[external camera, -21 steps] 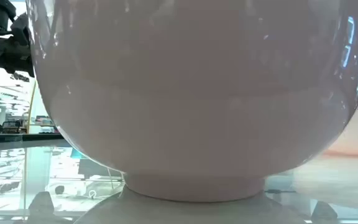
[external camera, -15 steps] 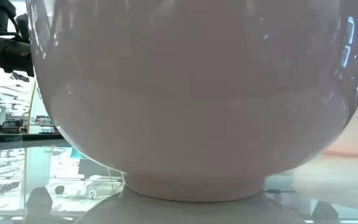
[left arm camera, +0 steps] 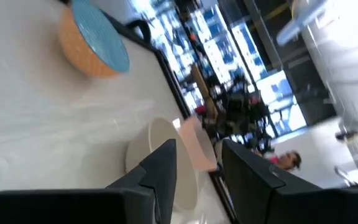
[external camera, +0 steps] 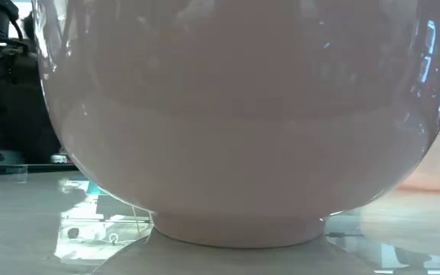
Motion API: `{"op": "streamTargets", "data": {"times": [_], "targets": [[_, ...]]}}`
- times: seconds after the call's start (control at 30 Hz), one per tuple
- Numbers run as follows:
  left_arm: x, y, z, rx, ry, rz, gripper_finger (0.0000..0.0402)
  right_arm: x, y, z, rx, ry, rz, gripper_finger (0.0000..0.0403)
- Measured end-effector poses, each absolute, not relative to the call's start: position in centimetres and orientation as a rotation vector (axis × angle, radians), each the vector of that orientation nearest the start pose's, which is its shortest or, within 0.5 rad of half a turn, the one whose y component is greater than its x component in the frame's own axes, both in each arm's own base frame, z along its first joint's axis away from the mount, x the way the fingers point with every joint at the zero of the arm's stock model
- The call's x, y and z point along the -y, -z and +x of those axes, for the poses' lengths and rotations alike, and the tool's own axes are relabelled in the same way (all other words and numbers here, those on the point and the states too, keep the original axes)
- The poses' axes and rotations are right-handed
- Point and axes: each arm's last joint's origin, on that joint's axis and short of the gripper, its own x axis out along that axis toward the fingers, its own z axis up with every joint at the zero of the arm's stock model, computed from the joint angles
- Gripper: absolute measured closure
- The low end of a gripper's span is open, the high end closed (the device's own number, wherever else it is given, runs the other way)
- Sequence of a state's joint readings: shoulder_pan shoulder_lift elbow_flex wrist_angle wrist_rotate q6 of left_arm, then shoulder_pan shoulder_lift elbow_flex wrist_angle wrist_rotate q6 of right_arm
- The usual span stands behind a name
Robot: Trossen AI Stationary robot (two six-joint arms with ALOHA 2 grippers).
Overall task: Nest bowls inside each other
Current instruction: Stack the light orange bowl on top of the white bowl
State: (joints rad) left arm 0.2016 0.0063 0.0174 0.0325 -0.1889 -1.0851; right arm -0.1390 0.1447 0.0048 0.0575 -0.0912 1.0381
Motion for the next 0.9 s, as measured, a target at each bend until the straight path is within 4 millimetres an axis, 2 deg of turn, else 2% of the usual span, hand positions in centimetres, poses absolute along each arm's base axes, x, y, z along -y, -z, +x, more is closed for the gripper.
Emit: {"op": "streamTargets", "data": {"times": [0.13,0.27,0.43,0.53,0.7,0.8,0.9], "targets": [[-2.9,-17.4,9.1,0.368,-0.473,-1.062,0.0285,1.5,-16.3,10.5,0.048,0.163,1.028,0.0275],[-3.2,-17.9,8.9,0.477,-0.537,-1.079,0.0285,1.7,-18.1,10.4,0.25,0.143,0.975,0.0275],[-2.9,-19.6,8.6,0.586,-0.384,-1.029,0.0285,1.8,-20.5,9.7,0.512,0.108,0.857,0.0275],[-2.7,-20.9,8.2,0.68,-0.27,-0.975,0.0285,1.9,-21.3,9.4,0.573,0.117,0.823,0.0275],[-2.4,-22.4,7.4,0.824,-0.17,-0.913,0.0285,1.9,-23.9,8.5,0.706,0.069,0.798,0.0275],[-2.3,-22.6,7.4,0.829,-0.128,-0.897,0.0285,1.7,-26.3,7.9,0.788,0.035,0.705,0.0275],[-2.3,-23.1,7.8,0.785,-0.106,-0.895,0.0285,1.4,-29.7,7.7,0.781,-0.015,0.586,0.0275]]}}
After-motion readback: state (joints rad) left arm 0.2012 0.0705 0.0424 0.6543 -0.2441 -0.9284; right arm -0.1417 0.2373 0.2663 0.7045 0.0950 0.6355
